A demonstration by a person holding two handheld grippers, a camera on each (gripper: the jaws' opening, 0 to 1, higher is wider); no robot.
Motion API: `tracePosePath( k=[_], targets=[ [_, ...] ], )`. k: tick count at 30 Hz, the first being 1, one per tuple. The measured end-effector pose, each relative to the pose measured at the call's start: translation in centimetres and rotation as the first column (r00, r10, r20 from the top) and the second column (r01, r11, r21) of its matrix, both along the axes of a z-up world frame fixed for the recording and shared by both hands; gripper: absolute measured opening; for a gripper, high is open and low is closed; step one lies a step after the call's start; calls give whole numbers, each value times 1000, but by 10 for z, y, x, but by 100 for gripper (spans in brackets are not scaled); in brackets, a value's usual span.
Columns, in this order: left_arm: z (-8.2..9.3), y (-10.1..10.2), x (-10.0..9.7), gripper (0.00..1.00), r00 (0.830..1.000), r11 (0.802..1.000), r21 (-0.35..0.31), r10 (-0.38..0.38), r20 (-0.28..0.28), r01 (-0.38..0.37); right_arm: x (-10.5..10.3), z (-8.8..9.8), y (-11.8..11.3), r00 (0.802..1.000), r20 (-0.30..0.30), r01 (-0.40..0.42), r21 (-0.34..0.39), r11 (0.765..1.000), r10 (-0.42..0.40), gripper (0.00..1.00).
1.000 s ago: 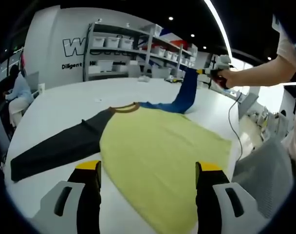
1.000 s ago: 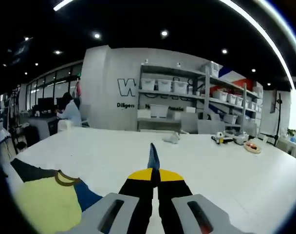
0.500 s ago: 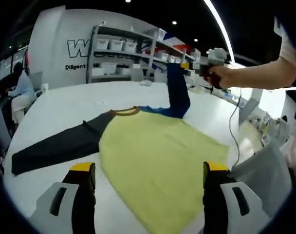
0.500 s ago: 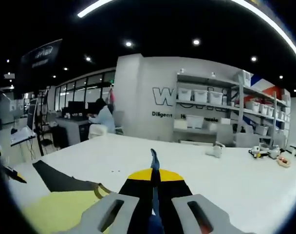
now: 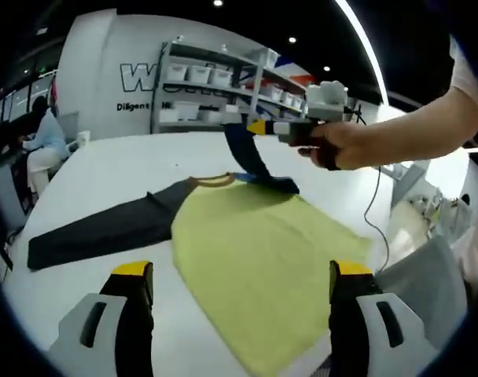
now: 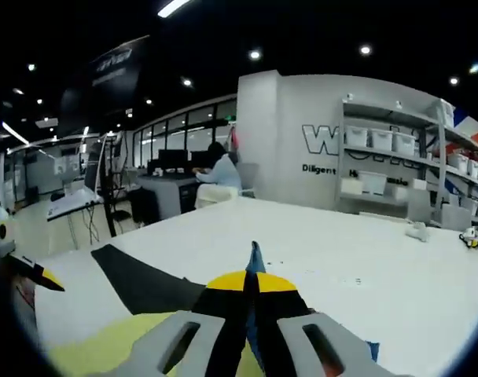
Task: Fold the garment on the visible template until the final outline fits inside the template.
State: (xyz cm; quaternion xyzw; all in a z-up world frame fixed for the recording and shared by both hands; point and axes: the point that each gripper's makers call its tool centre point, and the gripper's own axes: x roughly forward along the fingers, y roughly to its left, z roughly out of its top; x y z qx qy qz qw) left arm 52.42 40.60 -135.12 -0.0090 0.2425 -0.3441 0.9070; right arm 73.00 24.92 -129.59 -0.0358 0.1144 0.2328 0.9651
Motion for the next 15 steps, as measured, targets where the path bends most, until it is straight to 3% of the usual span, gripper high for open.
tracePosePath(
  k=[5, 11, 15],
  targets=[
    [2, 2, -2, 91, 1000, 1000, -2, 18, -2, -18, -2, -27, 37, 997, -45, -61, -14, 998, 60, 0],
    [7, 3, -4, 91, 999, 999, -3, 33, 4, -33, -7, -53, 65, 988, -91, -125, -40, 991, 121, 0],
    [6, 4, -5, 91, 999, 999, -3, 45, 4, -45, -19, -77, 83, 973, -124, -211, -128, 969, 195, 0]
  ],
)
